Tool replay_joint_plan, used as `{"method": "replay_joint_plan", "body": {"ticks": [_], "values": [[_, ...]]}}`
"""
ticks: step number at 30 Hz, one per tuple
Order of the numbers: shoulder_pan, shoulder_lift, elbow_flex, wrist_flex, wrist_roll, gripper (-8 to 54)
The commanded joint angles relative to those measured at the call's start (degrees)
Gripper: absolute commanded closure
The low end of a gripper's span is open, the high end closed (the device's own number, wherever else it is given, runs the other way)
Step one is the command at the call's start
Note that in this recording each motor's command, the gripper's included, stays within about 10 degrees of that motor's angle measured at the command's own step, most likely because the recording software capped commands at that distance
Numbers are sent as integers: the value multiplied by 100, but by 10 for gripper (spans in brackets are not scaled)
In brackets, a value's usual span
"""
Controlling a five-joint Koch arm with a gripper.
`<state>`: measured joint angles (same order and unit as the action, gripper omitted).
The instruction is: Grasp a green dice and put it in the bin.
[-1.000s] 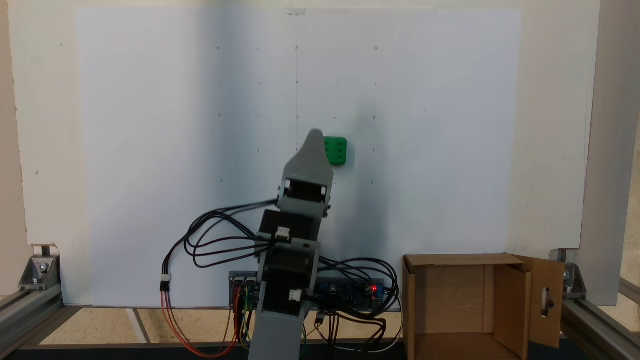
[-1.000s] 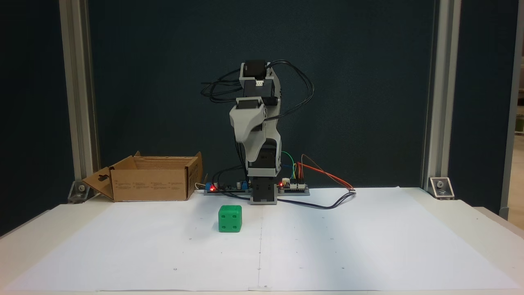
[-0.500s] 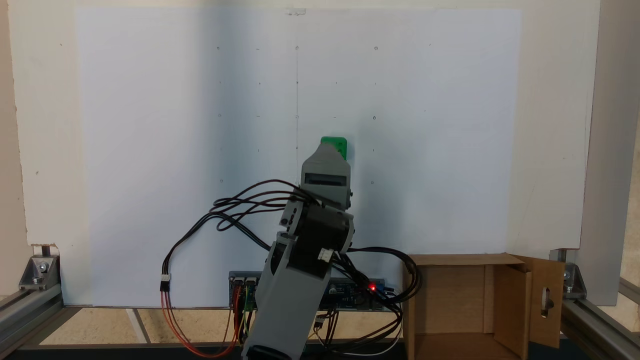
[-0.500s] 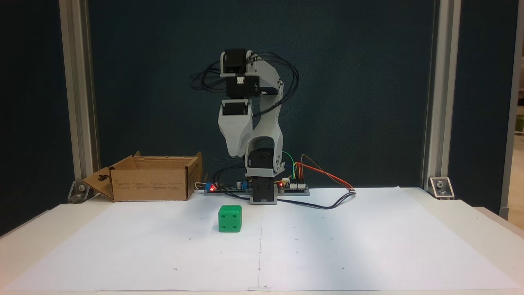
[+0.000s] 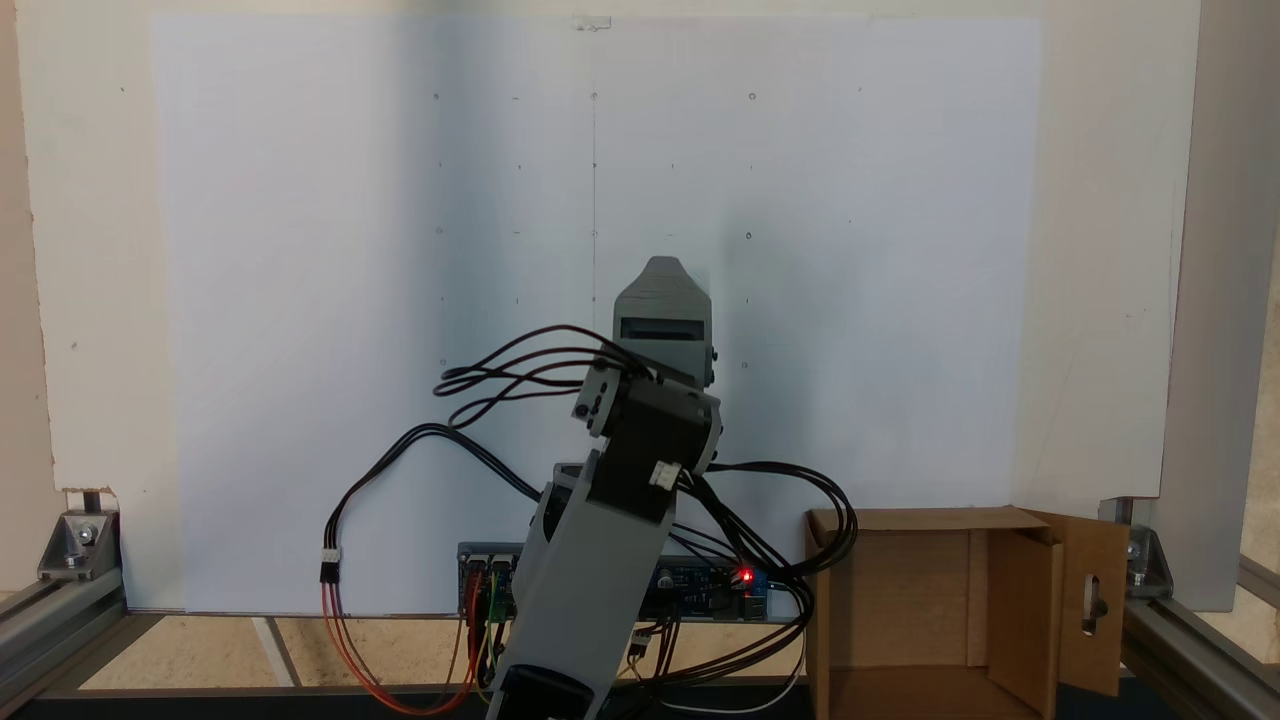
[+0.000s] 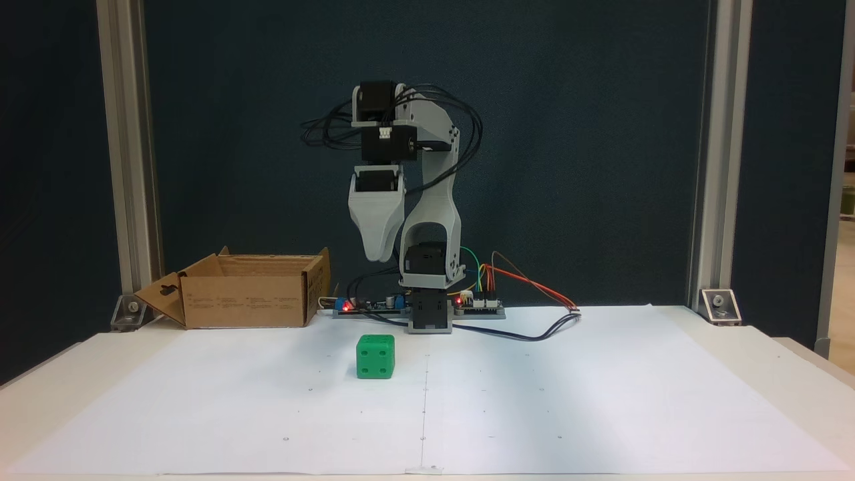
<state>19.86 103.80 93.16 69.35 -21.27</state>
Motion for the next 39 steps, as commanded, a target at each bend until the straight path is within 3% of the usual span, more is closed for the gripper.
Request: {"method": "replay_joint_plan", "body": {"ticks": [1, 23, 39], "values": [[9, -141, 9, -334, -343, 5], [158, -149, 1688, -1731, -343, 9], [193, -457, 1881, -2364, -343, 10]]}}
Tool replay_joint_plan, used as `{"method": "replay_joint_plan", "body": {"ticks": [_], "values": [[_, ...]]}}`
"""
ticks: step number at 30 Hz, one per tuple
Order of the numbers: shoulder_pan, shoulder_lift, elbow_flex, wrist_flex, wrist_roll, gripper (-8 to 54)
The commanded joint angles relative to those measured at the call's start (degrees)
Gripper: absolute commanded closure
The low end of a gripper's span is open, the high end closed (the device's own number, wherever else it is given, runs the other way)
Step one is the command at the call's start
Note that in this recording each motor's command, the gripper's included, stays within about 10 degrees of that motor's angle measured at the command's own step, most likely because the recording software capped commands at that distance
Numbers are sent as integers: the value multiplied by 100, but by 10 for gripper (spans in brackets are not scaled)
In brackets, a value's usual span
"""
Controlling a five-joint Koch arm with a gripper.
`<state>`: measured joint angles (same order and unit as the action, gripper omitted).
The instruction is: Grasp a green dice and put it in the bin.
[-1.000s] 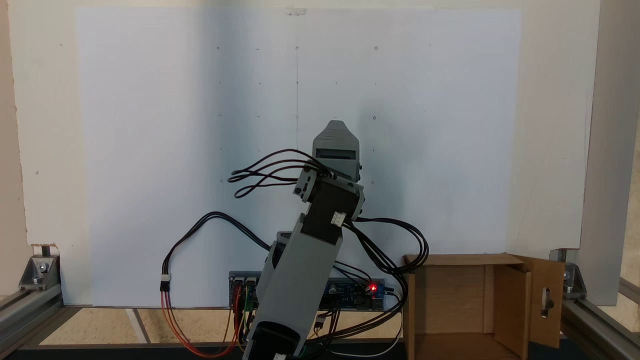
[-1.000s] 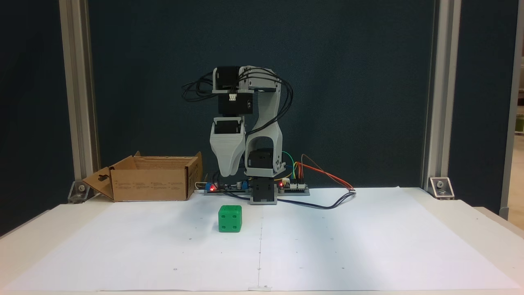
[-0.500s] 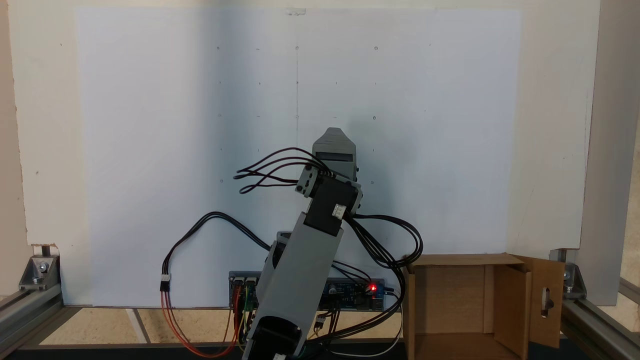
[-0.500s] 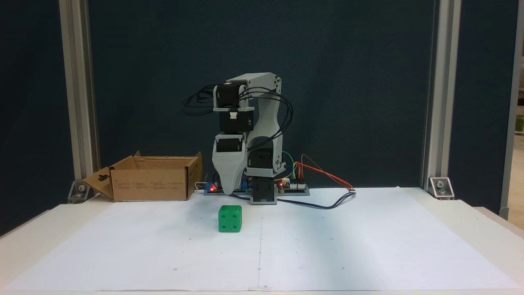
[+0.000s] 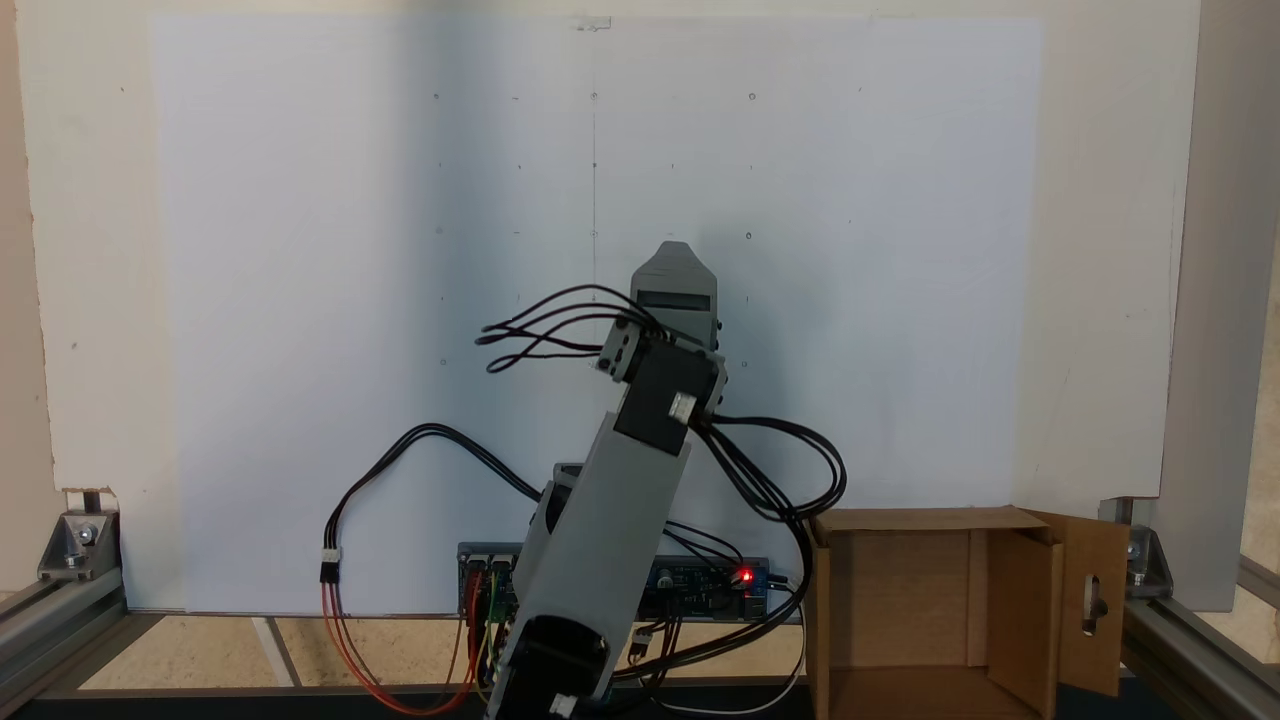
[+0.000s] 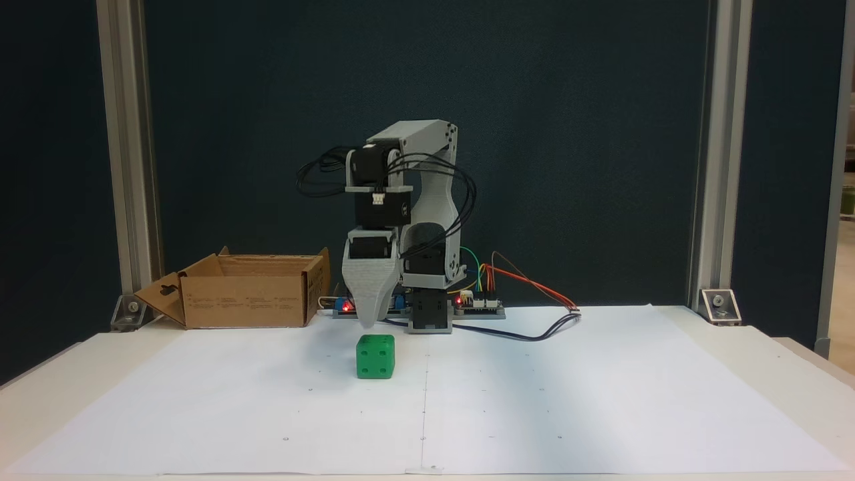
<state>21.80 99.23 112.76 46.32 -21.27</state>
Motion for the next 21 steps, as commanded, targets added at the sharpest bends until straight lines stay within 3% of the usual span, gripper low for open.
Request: {"method": "replay_joint_plan", "body": {"ticks": [1, 21], "values": [[0, -53, -79, -88, -343, 10], [0, -167, 721, -1187, -343, 18]]}}
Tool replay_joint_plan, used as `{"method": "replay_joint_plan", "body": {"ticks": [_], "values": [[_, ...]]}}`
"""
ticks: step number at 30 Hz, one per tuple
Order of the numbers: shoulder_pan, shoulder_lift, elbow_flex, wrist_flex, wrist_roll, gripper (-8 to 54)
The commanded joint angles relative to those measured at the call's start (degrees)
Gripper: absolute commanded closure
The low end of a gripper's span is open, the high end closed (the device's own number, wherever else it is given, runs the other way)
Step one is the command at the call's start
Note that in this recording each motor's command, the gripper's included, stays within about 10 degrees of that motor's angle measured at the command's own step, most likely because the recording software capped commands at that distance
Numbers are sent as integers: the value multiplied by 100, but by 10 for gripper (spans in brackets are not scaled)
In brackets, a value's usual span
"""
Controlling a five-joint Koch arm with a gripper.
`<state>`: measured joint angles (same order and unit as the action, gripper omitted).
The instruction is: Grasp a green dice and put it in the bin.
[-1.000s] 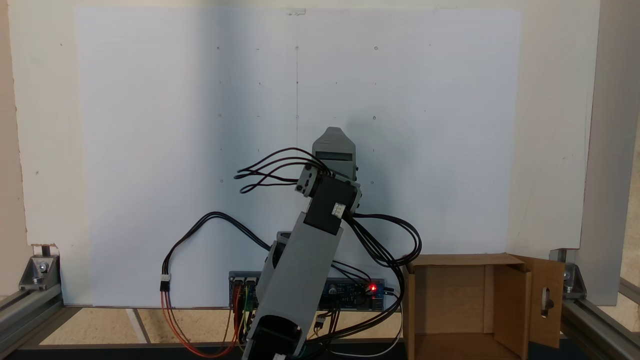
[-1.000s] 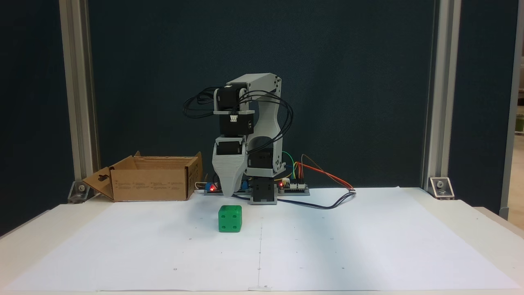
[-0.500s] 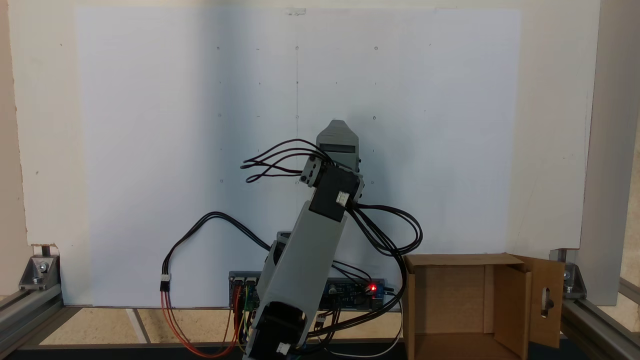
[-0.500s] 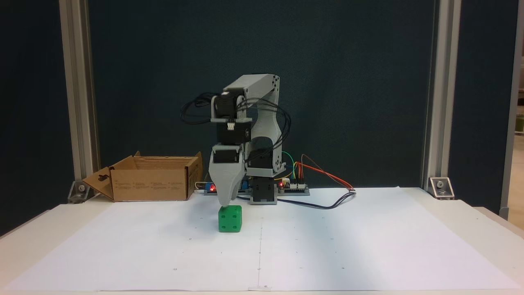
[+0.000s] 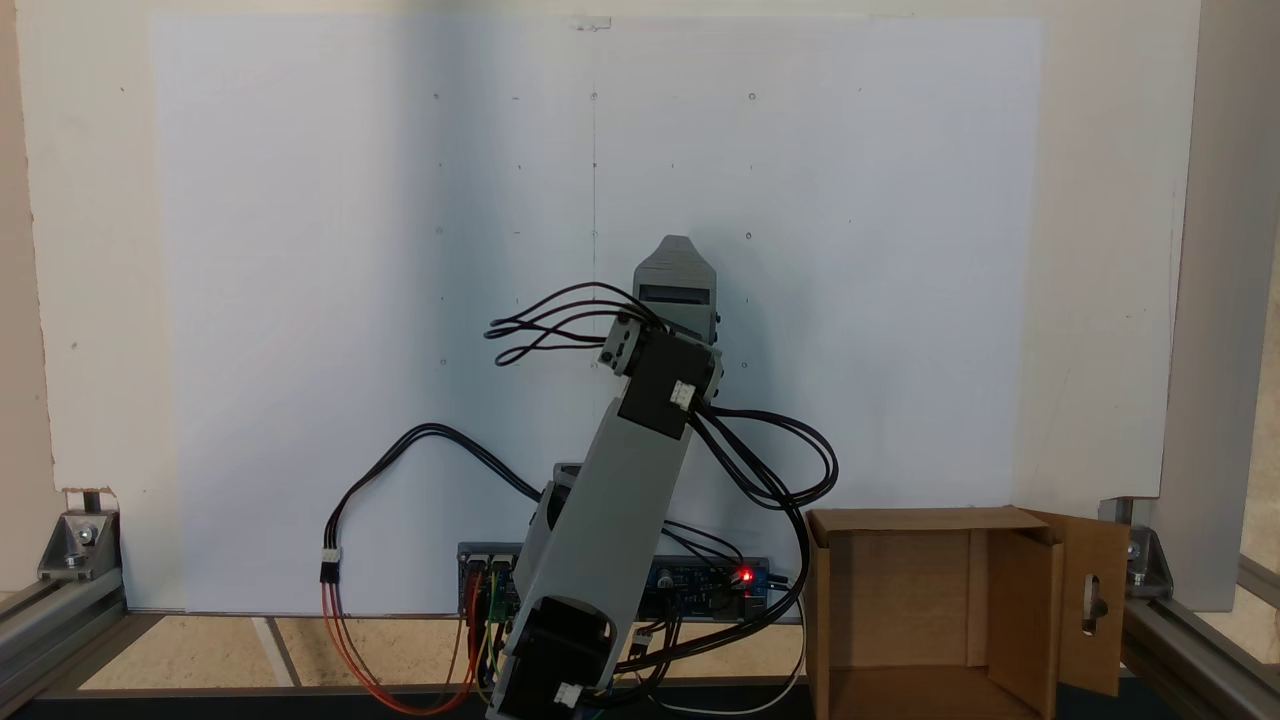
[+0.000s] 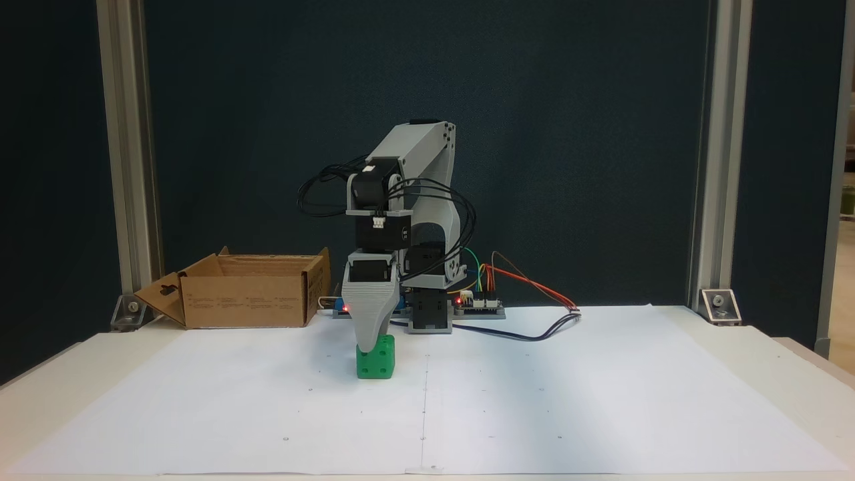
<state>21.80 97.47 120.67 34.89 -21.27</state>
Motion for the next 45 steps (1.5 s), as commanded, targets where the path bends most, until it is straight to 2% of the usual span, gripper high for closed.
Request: {"method": "replay_joint_plan", "body": {"ticks": [1, 8, 18, 31, 35, 41, 45], "values": [[-9, 9, -26, -62, -343, 18], [0, -18, 26, -149, -334, 18], [-79, -800, 62, -431, -325, 24], [35, -809, 62, -598, -334, 35], [53, -809, 62, -598, -255, 112], [62, -686, 62, -598, -220, 331], [62, -519, 53, -519, -114, 340]]}}
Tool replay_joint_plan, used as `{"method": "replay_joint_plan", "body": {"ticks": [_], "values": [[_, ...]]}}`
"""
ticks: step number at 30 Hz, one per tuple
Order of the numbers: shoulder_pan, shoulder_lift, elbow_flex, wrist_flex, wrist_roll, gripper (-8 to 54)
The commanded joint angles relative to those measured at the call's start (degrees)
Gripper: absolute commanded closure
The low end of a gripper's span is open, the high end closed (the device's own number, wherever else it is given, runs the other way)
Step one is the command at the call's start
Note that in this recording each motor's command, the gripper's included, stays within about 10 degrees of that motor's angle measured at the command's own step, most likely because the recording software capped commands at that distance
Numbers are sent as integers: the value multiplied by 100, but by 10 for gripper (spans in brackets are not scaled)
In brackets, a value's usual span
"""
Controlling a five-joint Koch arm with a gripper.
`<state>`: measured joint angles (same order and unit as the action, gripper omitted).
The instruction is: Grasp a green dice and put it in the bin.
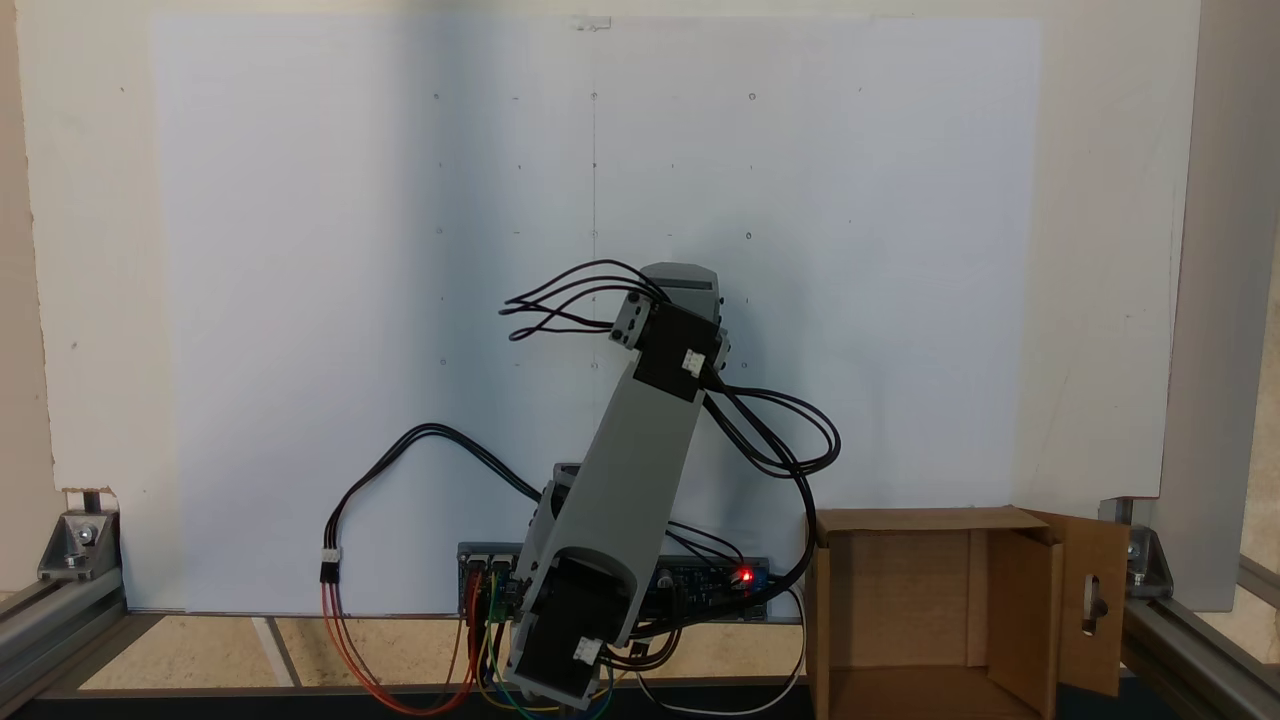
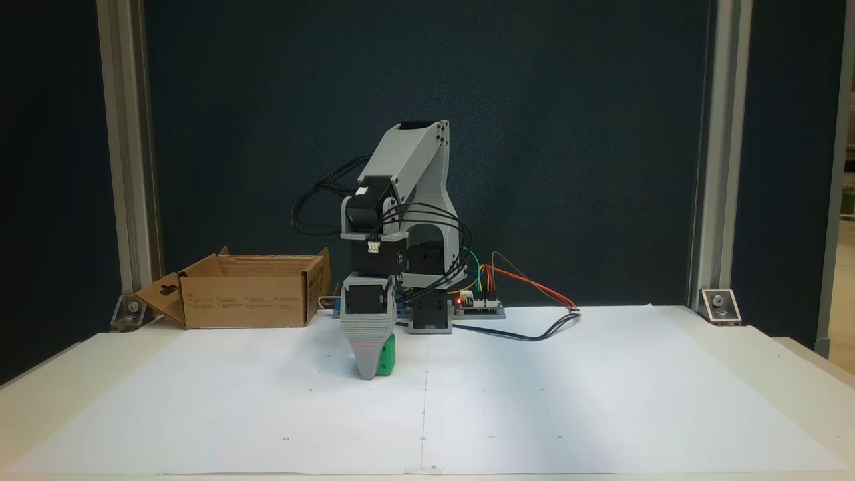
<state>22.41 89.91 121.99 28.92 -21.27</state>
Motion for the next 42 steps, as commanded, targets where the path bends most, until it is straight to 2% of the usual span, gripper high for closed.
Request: {"method": "replay_joint_plan", "body": {"ticks": [1, 3, 7, 15, 17, 22, 27, 34, 42], "values": [[-9, 378, -79, 132, -105, 340], [-35, 721, -343, 633, 9, 340], [-97, 932, -1844, 2099, 501, 340], [-18, 1046, -4869, 4612, 703, 340], [193, 1046, -4860, 5054, 703, 340], [1406, 1160, -4913, 5001, 589, 340], [3507, 1116, -5546, 4931, 185, 340], [6267, -26, -6021, 3463, -448, 340], [7901, -1178, -6029, 2681, -1028, 340]]}}
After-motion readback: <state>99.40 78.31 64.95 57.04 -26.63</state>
